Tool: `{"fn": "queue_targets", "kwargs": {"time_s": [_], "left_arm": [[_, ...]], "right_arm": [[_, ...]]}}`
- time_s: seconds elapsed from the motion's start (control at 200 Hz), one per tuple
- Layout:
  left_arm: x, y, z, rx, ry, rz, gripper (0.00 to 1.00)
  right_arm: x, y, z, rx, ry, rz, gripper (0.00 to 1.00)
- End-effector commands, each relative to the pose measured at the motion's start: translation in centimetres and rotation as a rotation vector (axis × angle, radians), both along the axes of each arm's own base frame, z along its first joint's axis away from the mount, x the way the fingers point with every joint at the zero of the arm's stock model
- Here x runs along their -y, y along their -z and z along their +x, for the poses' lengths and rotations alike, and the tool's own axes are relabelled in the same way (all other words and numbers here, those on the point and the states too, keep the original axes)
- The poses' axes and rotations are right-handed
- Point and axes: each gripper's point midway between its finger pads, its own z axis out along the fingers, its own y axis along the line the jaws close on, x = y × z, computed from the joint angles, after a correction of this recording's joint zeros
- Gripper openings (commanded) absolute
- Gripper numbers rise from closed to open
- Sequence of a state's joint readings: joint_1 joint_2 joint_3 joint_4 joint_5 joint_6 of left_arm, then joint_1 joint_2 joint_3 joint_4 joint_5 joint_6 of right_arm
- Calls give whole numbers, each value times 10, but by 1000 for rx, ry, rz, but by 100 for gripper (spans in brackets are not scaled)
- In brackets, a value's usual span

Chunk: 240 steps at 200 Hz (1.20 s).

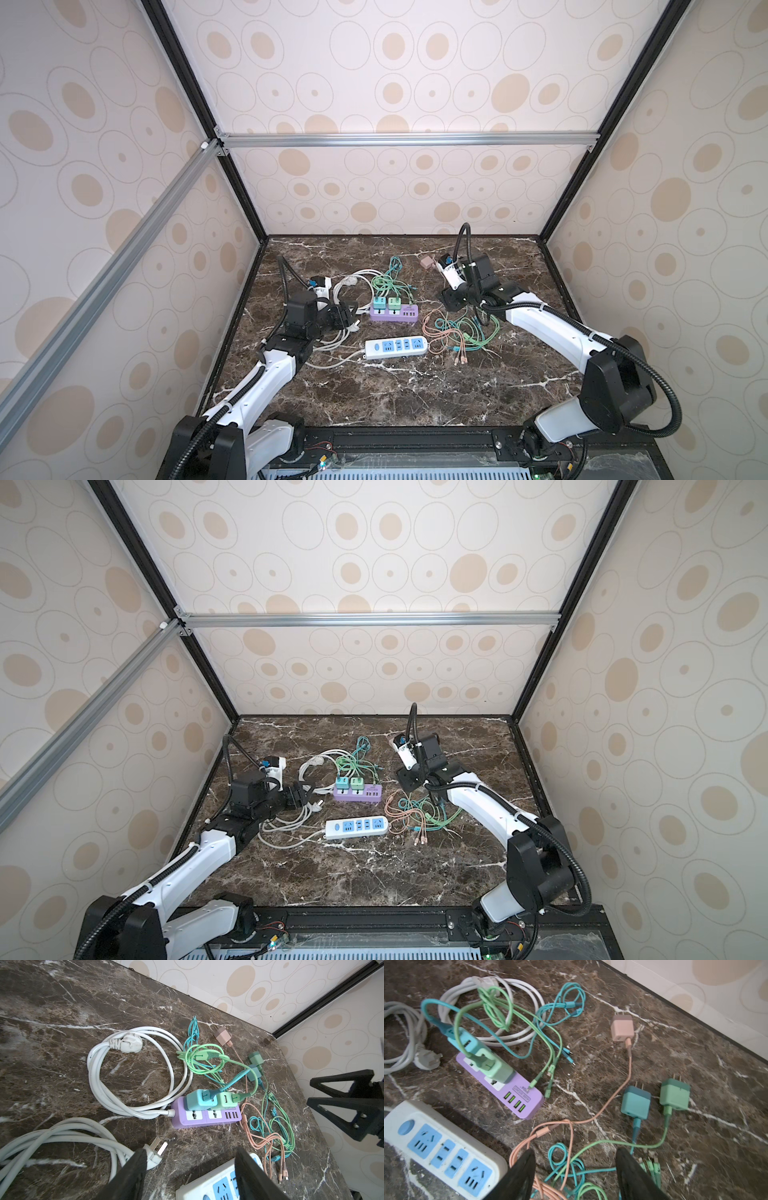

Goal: Insert the plug
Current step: 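Move the open right gripper over the loose green charger farther away, then lower the right gripper onto the green charger and close on it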

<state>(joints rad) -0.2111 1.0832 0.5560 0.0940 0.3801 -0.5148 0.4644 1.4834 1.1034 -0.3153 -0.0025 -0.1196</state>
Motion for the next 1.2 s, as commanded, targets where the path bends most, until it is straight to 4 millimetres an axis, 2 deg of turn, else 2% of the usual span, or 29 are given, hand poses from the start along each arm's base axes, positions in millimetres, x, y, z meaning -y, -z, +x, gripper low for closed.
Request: {"fn": "queue_targets", "kwargs": {"time_s": [0.0,0.215,0.41,0.48,0.495,0.525,0.715,1.015,1.195], "left_arm": [[1,-15,5,49,16,-5,67],[1,-19,3,51,14,-18,68],[0,-16,-2,46,7,-20,68],[0,-14,-3,40,10,-22,69],[0,-14,-3,38,9,-23,69],[1,-14,-4,37,11,-25,69],[-1,-10,-11,33,6,-38,72],[-5,-19,-23,71,-8,-55,83],[-7,-26,-28,85,-16,-52,84]], "right_arm": [[22,-9,-3,18,123,-5,64],[56,-7,-3,5,251,-14,64],[87,0,18,-6,363,32,60],[88,3,26,-14,372,50,59],[98,4,30,-15,397,55,59],[102,6,34,-22,408,62,59],[113,23,65,-66,418,64,62],[120,49,116,-126,380,13,62],[119,67,134,-193,349,18,62]]}}
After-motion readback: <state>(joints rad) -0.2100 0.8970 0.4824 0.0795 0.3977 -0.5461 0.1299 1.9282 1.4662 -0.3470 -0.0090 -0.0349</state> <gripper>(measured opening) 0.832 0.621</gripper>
